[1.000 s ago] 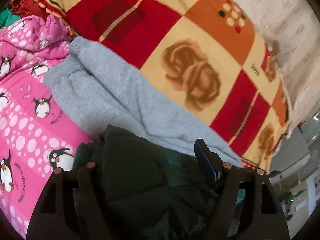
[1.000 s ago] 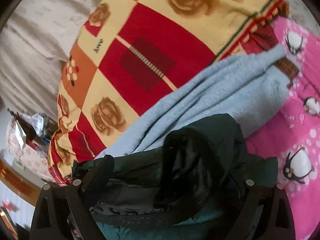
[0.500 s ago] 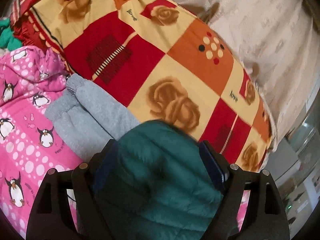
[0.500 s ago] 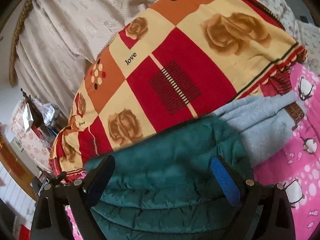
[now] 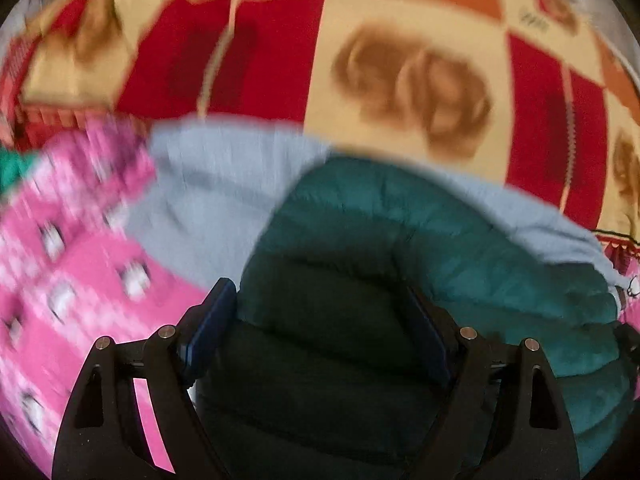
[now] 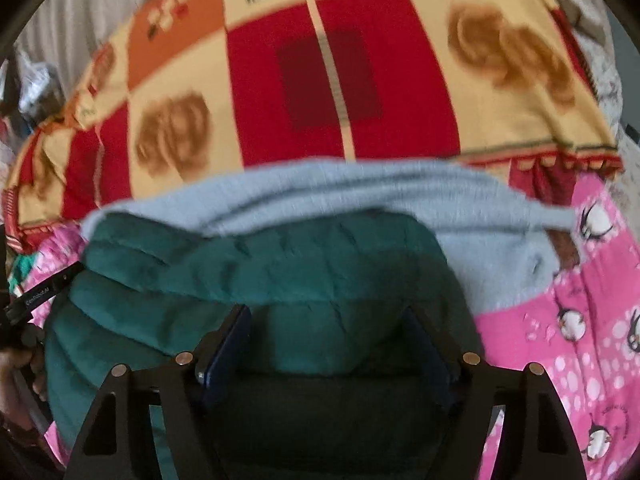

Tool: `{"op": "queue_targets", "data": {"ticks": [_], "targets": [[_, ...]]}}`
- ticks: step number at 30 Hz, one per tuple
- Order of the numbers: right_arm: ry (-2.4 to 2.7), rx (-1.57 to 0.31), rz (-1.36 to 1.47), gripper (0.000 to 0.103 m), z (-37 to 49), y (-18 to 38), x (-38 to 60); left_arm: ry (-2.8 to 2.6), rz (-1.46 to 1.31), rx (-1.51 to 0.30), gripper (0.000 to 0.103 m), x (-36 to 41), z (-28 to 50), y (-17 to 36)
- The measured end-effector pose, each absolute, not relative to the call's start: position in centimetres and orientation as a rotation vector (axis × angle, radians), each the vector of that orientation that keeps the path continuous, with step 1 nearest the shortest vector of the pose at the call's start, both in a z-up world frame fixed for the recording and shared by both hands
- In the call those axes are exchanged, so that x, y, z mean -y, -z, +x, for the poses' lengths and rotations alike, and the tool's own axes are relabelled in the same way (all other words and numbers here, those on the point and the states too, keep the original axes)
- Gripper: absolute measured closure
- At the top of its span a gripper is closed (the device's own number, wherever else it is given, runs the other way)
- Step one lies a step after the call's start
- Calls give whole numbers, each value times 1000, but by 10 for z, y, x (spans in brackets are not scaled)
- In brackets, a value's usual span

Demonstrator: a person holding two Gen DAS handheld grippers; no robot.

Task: Fold large clothes
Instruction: 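Lay the folded jacket half down with both grippers and open them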

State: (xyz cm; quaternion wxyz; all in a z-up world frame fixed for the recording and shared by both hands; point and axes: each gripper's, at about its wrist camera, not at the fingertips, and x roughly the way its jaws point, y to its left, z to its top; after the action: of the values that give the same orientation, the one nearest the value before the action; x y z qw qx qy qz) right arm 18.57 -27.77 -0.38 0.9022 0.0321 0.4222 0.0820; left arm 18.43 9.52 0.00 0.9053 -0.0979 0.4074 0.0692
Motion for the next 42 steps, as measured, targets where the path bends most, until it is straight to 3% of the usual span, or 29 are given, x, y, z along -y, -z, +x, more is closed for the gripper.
{"op": "queue_targets", "data": {"ticks": [8, 32, 37, 42], "targets": [[-142, -926, 70, 20, 190, 32, 281, -158, -122, -839, 19, -82, 183, 21], [-131, -886, 54, 19, 180, 32, 280, -141, -143, -831, 18, -83, 179, 18], [-134, -887, 38, 19, 177, 15, 280, -66, -246, -816, 18, -105, 173, -15], [-197, -690, 108, 19, 142, -43, 300, -120, -319, -613, 18, -165, 129, -77]]}}
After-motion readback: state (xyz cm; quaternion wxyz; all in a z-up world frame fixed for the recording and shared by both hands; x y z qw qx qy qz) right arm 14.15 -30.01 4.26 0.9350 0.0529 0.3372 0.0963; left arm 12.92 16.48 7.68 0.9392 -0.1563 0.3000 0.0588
